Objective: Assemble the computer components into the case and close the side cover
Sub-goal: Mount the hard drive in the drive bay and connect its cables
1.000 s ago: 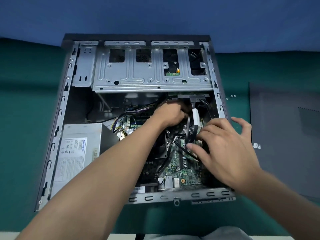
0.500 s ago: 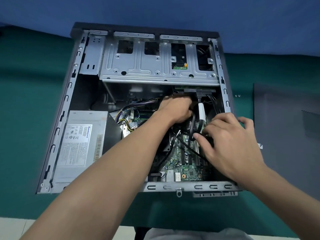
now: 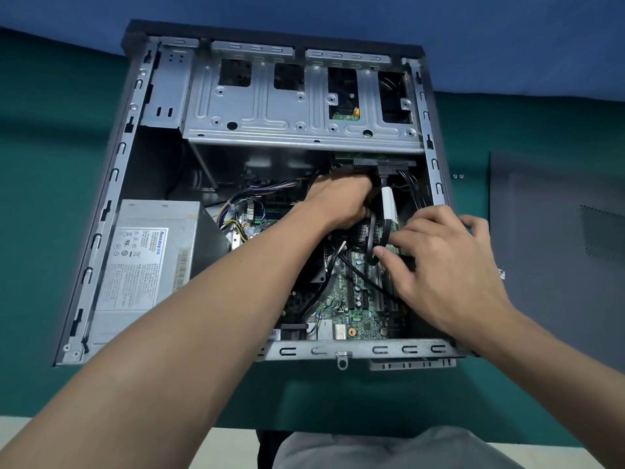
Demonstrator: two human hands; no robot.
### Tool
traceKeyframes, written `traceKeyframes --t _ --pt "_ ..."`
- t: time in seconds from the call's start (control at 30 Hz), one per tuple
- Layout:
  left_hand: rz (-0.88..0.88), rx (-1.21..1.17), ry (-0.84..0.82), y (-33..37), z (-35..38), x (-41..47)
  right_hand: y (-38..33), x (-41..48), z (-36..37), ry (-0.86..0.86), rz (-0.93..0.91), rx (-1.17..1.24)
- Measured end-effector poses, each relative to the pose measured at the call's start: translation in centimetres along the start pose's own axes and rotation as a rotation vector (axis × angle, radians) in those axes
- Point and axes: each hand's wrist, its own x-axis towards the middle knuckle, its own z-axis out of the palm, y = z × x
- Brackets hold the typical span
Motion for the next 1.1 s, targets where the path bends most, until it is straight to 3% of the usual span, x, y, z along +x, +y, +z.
traceKeyframes --t 0.2,0.67,1.1 --pt "0.073 0.039 -0.018 0.2 0.4 -0.1 -0.1 0.0 0.0 0.001 -0.005 -0.001" --pt "-0.045 -0.195 -0.048 -0.8 0.6 0.7 -0.1 -0.1 -0.2 -0.018 -0.010 0.002" --pt "0.009 -0.201 -0.008 -1.2 0.6 1.0 0.2 -0.3 -0.5 0.167 -0.003 0.306"
